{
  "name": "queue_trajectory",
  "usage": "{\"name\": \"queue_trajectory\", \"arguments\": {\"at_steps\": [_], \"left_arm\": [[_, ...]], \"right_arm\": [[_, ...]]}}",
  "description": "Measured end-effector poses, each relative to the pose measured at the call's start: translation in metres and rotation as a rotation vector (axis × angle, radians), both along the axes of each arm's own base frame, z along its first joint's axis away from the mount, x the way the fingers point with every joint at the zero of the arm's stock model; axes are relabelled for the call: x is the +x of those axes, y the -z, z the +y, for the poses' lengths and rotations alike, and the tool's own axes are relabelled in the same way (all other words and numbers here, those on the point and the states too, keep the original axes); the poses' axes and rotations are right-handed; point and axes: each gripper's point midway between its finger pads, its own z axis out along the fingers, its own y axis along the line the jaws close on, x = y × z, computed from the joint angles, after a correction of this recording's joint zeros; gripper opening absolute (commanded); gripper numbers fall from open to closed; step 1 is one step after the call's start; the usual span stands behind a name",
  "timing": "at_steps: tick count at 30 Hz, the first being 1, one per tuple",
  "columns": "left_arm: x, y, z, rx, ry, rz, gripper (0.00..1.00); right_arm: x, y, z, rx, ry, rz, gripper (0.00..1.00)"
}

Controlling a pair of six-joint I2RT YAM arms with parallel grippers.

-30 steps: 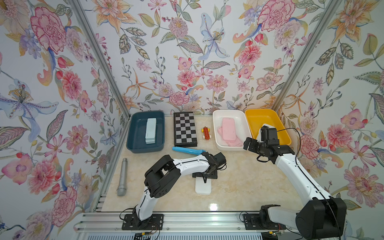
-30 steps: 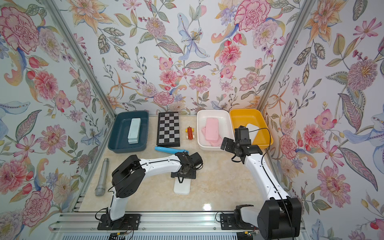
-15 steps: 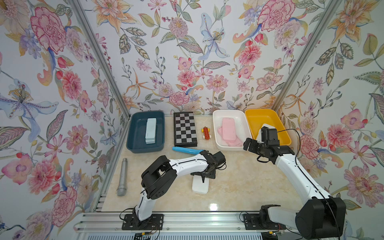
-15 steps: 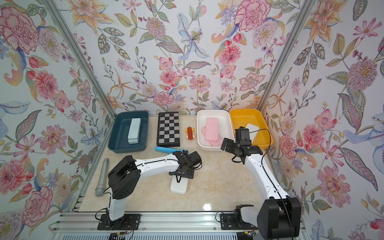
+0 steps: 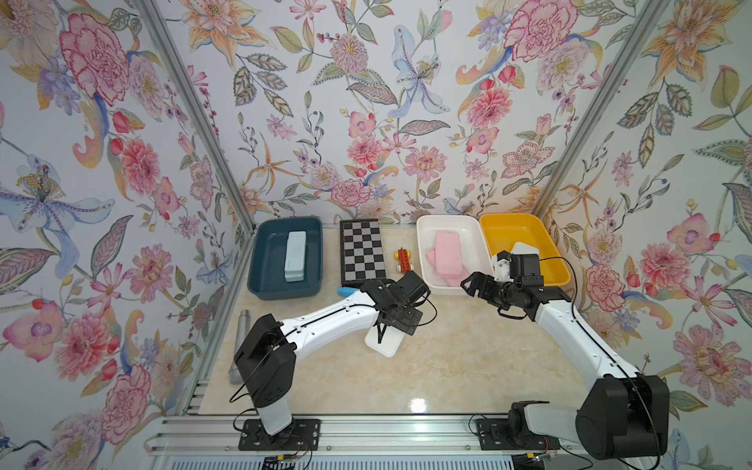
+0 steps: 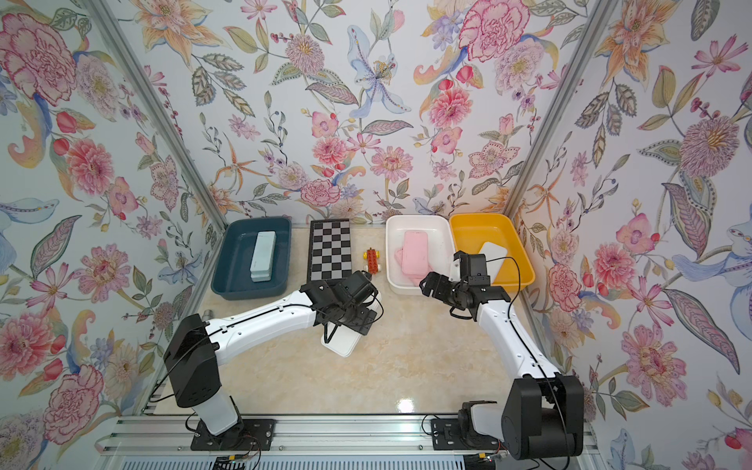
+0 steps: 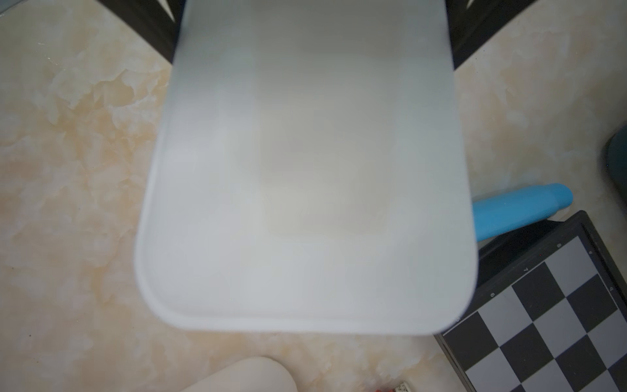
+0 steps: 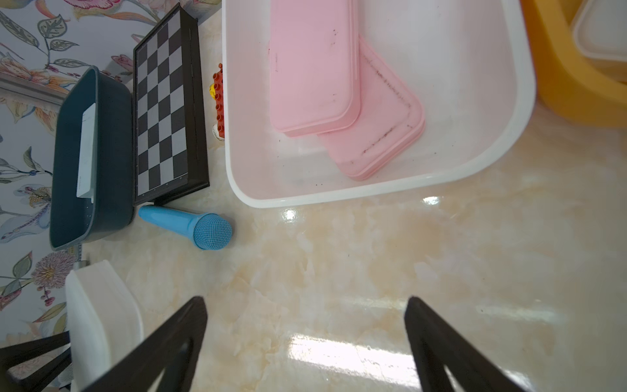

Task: Place the pencil cases by color into the storage box
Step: Pick up the pencil case from the center of the board.

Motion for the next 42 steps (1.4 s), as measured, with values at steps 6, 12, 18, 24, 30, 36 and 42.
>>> {"name": "queue_trajectory", "arguments": {"at_steps": [6, 12, 18, 24, 30, 36, 42], "left_arm": [[0.015, -0.010, -0.006, -0.086, 0.109, -0.021, 0.79], [0.005, -0.013, -0.031, -0.184, 0.248, -0.007, 0.78], [0.002, -0.018, -0.045, -0.247, 0.308, -0.009, 0.77], [0.003, -0.019, -0.052, -0.271, 0.325, -0.012, 0.77], [0.003, -0.009, -0.054, -0.266, 0.331, 0.007, 0.77], [0.005, -0.007, -0.053, -0.262, 0.325, 0.010, 0.78], [0.007, -0.008, -0.055, -0.265, 0.329, 0.003, 0.78]], "right_arm": [[0.000, -0.013, 0.020, 0.120, -0.048, -0.012, 0.87], [0.001, -0.031, 0.044, 0.230, -0.112, -0.046, 0.83], [0.003, -0.036, 0.064, 0.300, -0.159, -0.050, 0.81], [0.001, -0.032, 0.084, 0.344, -0.197, -0.015, 0.79], [-0.005, -0.038, 0.102, 0.376, -0.240, -0.019, 0.77], [-0.016, -0.036, 0.118, 0.386, -0.281, 0.005, 0.76], [-0.024, -0.021, 0.121, 0.384, -0.284, 0.045, 0.73]]}}
